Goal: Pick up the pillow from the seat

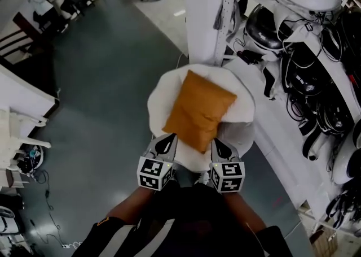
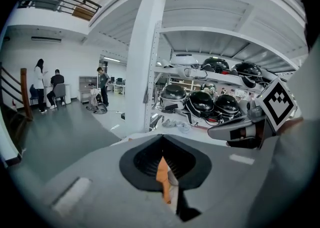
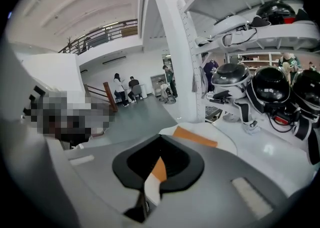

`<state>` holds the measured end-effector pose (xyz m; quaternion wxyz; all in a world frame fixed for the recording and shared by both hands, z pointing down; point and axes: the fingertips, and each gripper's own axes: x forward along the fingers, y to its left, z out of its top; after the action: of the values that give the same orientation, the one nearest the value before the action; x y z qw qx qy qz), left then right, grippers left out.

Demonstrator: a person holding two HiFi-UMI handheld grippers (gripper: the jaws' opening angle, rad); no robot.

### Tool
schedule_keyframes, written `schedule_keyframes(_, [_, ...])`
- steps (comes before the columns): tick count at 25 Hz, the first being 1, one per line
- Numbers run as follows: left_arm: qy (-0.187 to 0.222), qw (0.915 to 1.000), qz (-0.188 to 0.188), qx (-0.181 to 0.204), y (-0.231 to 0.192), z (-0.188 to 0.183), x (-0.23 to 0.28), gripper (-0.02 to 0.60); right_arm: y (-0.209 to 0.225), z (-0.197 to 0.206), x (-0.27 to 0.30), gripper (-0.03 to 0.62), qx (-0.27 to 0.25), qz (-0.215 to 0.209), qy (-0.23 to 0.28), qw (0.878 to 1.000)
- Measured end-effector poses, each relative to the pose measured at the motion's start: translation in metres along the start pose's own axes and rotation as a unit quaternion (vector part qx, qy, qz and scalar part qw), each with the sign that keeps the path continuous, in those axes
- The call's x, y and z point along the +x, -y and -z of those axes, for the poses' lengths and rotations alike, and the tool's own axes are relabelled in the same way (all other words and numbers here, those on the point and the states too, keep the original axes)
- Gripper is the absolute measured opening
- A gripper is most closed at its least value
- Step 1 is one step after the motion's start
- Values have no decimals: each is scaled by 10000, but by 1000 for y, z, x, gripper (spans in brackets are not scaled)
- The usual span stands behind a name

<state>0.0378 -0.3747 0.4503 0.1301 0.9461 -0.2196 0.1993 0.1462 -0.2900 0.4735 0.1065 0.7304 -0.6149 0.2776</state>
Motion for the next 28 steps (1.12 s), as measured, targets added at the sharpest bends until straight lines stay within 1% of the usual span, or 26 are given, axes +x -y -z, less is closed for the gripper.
schedule_keyframes(4, [-61,10000,-61,-12,-11,5,13,0,7,2,13,3,68,98,-44,9999])
schedule_keyframes(9, [-230,9997,88,-10,-30,18,39,0,19,8,40,3,207,362,-130,9990])
schedule_keyframes(14, [-519,9981,326,83,-52,43,75,0,34,30,71,3,471,629,-377,9962])
schedule_keyframes(20, [-789,9965,283,19,-77,89,127,2,66,67,123,3,777,840,-569,9918])
schedule_keyframes(24, [-1036,9938,386,-107,-77,130,158,2,87,106,147,3,934,931,-801,9880])
schedule_keyframes(27, [-1184,9918,449,-167,-82,152,177,3,97,131,164,3,1084,943,-956,9850])
schedule_keyframes(28, [-1235,9911,461,-167,-85,159,183,45,99,138,170,3,1151,943,-983,9840])
